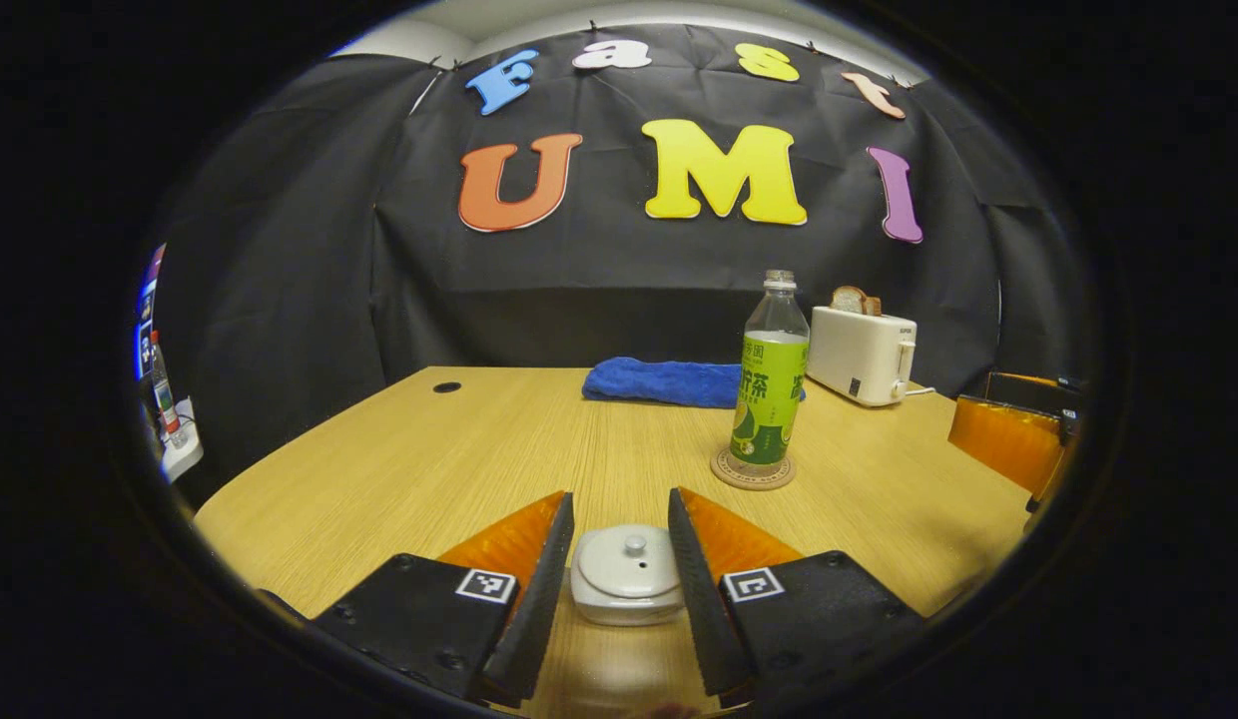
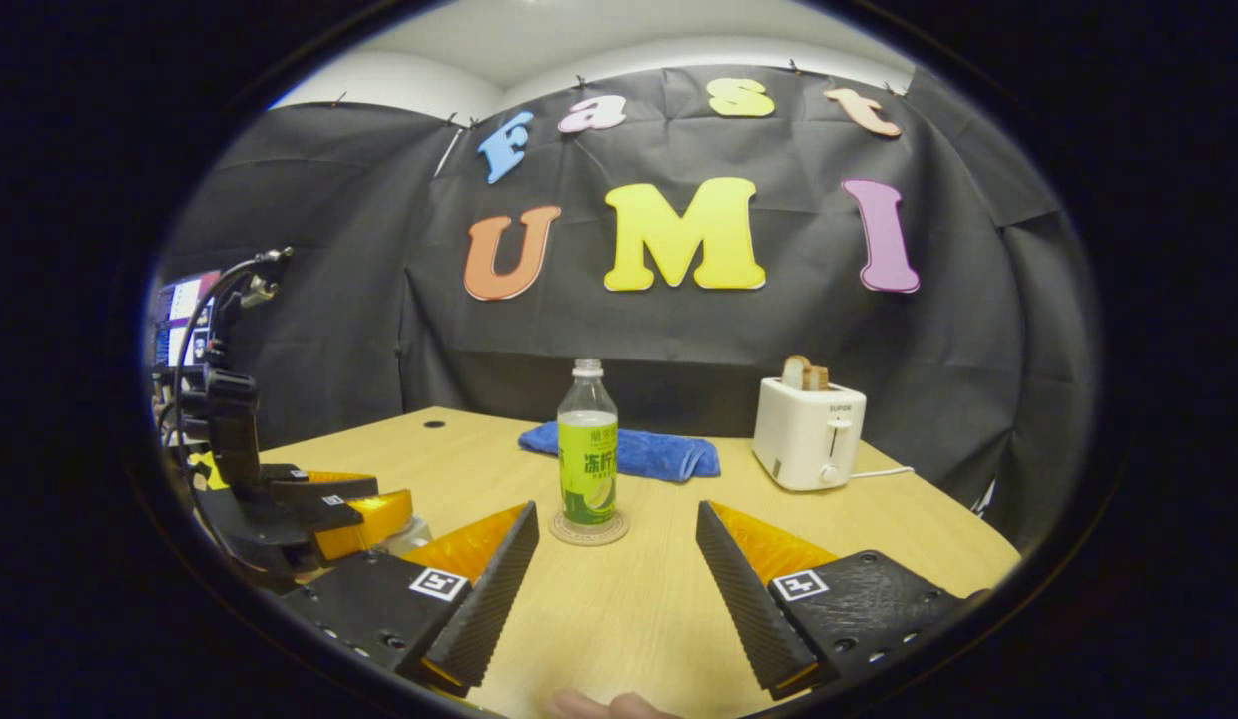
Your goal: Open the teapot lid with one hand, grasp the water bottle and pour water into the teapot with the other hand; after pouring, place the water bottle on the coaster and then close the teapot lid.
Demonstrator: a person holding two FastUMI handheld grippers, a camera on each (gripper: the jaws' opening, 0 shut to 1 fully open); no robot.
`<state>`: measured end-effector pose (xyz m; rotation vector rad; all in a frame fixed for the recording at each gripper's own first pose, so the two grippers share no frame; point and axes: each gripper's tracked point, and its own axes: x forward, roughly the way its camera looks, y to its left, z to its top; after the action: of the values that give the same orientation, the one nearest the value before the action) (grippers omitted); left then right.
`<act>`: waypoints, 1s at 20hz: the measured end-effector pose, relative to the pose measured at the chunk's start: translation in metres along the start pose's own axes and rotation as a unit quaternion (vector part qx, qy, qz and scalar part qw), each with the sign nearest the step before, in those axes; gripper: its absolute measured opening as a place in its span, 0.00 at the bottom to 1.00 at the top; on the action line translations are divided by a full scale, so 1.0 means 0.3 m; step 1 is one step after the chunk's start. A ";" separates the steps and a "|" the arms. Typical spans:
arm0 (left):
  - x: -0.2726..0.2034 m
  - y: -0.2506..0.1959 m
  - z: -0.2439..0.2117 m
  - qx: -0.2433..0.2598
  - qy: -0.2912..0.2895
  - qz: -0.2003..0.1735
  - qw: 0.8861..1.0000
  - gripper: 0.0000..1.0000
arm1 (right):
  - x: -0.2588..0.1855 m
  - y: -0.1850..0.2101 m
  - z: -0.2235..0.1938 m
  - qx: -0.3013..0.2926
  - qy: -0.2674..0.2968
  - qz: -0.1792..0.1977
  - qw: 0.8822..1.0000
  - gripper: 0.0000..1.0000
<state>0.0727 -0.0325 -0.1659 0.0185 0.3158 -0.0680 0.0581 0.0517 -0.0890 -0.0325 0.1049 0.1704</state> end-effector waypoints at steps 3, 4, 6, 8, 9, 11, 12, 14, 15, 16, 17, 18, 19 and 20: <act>-0.057 0.009 0.075 -0.010 -0.014 -0.004 1.000 0.66 | -0.040 -0.015 0.032 -0.004 -0.008 -0.013 1.000 0.95; -0.080 0.009 0.099 -0.012 -0.019 -0.007 1.000 0.77 | -0.054 -0.024 0.041 -0.006 -0.009 -0.016 1.000 0.94; -0.117 0.024 0.134 -0.015 -0.020 0.000 1.000 0.87 | -0.082 -0.030 0.052 -0.006 -0.011 -0.023 1.000 0.94; -0.164 0.005 0.166 -0.013 -0.024 -0.007 1.000 0.90 | -0.121 -0.032 0.065 -0.008 -0.013 -0.026 1.000 0.94; -0.187 -0.004 0.180 -0.008 -0.026 -0.009 1.000 0.90 | -0.135 -0.042 0.063 -0.008 -0.014 -0.032 0.999 0.94; -0.235 0.000 0.221 -0.002 -0.045 -0.004 0.999 0.90 | -0.162 -0.058 0.043 -0.009 -0.002 -0.042 0.999 0.94; -0.255 -0.010 0.229 -0.001 -0.045 -0.008 0.999 0.90 | -0.173 -0.066 0.038 -0.007 0.002 -0.046 0.999 0.94; -0.292 0.005 0.239 -0.001 -0.044 0.006 0.999 0.90 | -0.185 -0.083 0.040 -0.003 0.009 -0.054 0.998 0.94; -0.307 0.025 0.248 -0.004 -0.045 0.020 0.999 0.90 | -0.187 -0.088 0.043 -0.001 0.008 -0.056 0.998 0.94; -0.319 0.048 0.256 -0.007 -0.043 0.033 0.998 0.90 | -0.188 -0.092 0.050 -0.001 0.004 -0.055 0.998 0.94; -0.331 0.063 0.262 -0.011 -0.046 0.043 0.998 0.90 | -0.185 -0.091 0.051 -0.004 0.002 -0.054 0.999 0.94; -0.334 0.072 0.264 -0.012 -0.047 0.046 0.998 0.90 | -0.181 -0.093 0.046 -0.006 0.005 -0.054 0.998 0.94; -0.336 0.067 0.264 -0.012 -0.047 0.046 0.998 0.90 | -0.180 -0.104 0.036 -0.009 0.008 -0.056 0.998 0.94; -0.334 0.066 0.259 -0.010 -0.046 0.044 0.998 0.90 | -0.178 -0.109 0.037 -0.010 0.008 -0.058 0.998 0.94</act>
<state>0.0030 -0.0086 -0.0607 0.0100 0.2242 0.0208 0.0124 0.0109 -0.0715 -0.0595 0.1161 0.0555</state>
